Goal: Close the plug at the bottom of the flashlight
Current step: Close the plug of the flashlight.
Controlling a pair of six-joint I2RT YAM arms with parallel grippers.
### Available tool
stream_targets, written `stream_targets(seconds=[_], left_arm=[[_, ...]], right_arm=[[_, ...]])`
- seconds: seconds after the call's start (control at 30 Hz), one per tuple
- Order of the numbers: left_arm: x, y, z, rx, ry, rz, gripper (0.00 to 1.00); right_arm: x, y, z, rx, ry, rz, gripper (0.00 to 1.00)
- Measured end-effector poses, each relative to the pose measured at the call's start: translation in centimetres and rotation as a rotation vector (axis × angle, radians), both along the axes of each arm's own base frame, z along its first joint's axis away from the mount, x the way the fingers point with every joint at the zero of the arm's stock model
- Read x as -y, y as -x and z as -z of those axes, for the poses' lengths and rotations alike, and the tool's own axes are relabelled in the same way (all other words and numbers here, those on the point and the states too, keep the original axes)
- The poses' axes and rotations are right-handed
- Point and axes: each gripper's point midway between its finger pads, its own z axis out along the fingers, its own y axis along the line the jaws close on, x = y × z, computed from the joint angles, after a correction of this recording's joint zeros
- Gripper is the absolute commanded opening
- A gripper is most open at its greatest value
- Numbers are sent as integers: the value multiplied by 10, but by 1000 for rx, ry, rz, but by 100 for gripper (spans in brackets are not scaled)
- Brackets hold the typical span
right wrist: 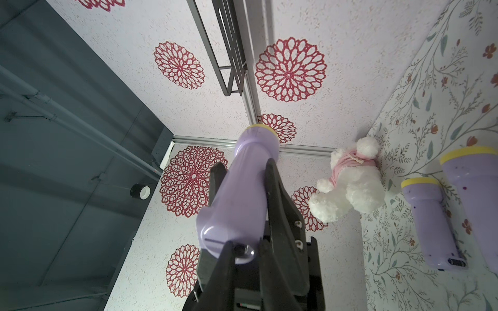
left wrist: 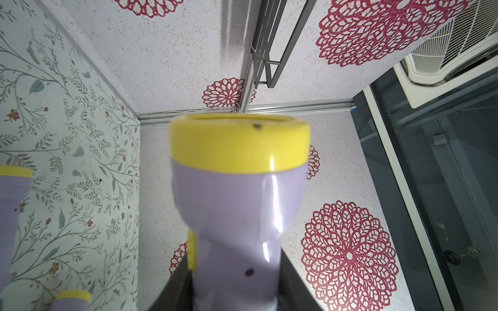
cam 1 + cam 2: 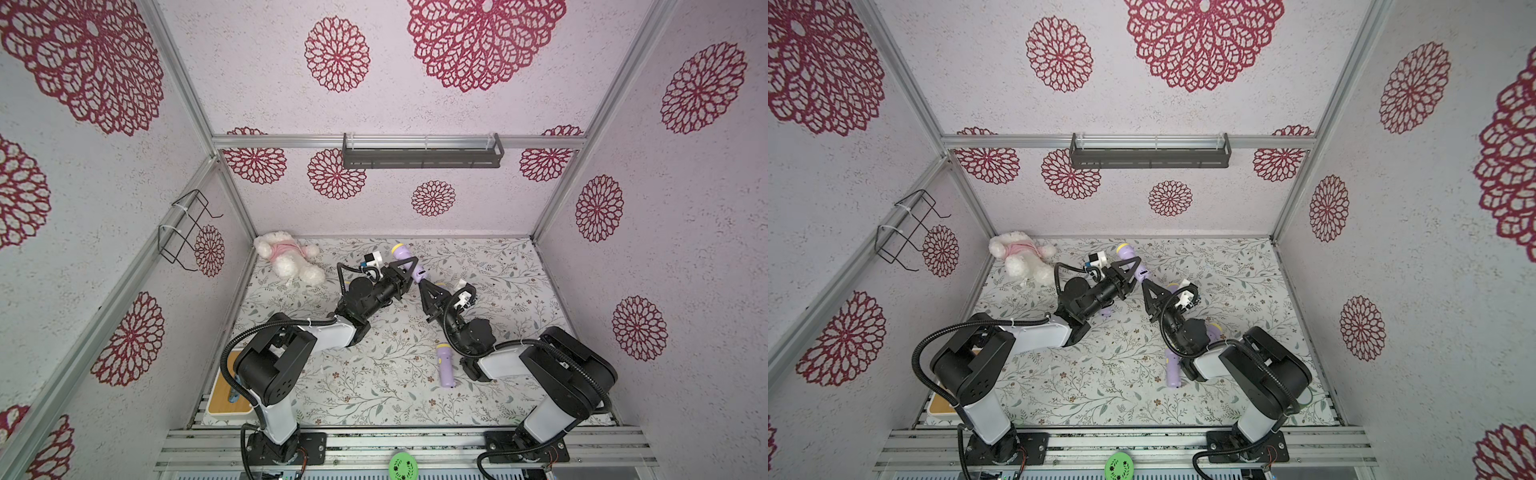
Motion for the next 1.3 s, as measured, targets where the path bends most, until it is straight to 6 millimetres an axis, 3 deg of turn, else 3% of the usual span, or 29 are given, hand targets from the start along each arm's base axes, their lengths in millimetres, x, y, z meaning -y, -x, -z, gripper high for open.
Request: stream_targets(seconds=[0.5,0.63,0.77,0.9,1.03,1.07,1.3], left_arm=[[-4,3,-8,11,-33,13,0],[-8,3,-14,23,-34,15,0],[-17,5,-35,64,-29,6,0],[-27,4,-47,74,-74,-15,0],[-36,-6,-38,30,-198,-53,0],[-38,-8,-32,9,-242,-61,0],[-45,-17,7,-115,-558,-69,0]], right_arm=[[-3,3,-1,-6,-15,-22,28],[-4,4,-3,3,-2,-22,35],[-4,5,-1,-3,61,-13,46],[0,16,-25,69,109,-8,56],[11,33,-59,164,152,16,71],[18,40,-67,191,165,33,80],[62,71,-89,277,358,184,99]])
